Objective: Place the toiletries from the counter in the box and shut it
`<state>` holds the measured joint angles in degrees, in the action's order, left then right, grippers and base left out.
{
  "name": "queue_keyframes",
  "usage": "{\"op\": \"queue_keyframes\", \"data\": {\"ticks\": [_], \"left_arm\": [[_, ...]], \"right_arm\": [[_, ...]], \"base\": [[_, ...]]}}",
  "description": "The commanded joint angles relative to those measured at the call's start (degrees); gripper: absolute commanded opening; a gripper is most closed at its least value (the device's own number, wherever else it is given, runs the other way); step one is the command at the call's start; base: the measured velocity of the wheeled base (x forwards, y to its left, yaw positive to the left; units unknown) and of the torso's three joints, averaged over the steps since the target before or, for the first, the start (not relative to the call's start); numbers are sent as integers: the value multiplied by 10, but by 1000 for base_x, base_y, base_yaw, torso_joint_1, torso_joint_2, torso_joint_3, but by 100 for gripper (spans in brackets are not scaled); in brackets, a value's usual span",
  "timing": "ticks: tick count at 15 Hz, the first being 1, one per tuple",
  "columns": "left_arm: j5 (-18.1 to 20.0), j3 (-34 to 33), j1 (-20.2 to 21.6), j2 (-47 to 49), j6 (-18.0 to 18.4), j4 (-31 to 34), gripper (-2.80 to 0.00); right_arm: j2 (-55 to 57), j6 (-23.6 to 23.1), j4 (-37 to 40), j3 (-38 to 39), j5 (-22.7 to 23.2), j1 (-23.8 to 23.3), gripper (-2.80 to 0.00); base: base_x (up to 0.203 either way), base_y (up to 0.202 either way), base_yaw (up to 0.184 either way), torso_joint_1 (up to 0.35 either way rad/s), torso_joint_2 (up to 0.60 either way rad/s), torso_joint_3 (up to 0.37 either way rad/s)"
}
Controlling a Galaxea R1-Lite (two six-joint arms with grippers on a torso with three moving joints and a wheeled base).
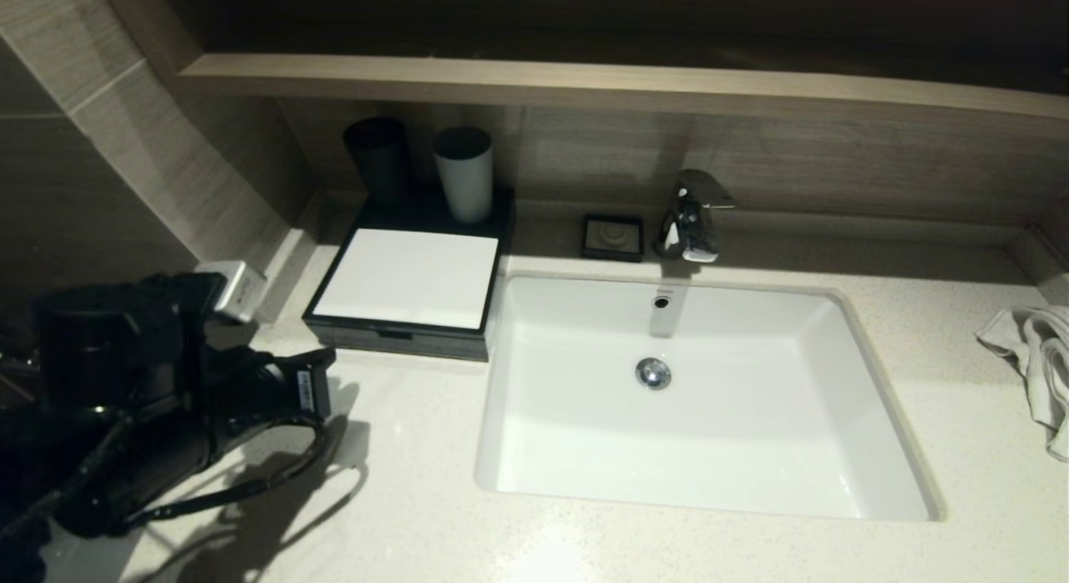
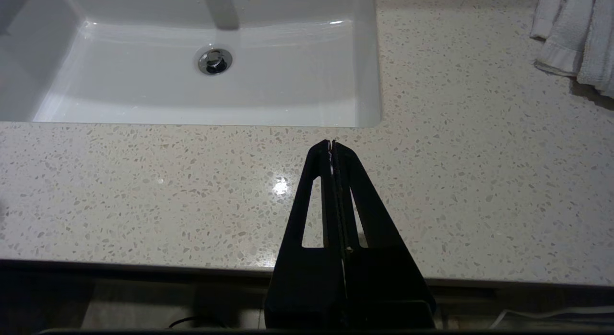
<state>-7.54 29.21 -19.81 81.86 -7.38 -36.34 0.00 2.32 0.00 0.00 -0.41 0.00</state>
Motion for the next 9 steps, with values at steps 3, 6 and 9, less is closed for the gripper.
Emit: {"op": "queue_keyframes", "data": {"ticks": [3,6,9], "left_arm": [[-45,-26,18,-49,27,-2,-280],[-44,-34,63,-80,37,0,-280],[-44,-61,73,-121,43,0,-280]], "right_arm": [[1,0,0,0,0,0,-280],[1,1,0,0,0,0,-280],[1,0,0,0,0,0,-280]], "base": [[0,0,0,0,0,0],[0,0,0,0,0,0],[0,0,0,0,0,0]]}}
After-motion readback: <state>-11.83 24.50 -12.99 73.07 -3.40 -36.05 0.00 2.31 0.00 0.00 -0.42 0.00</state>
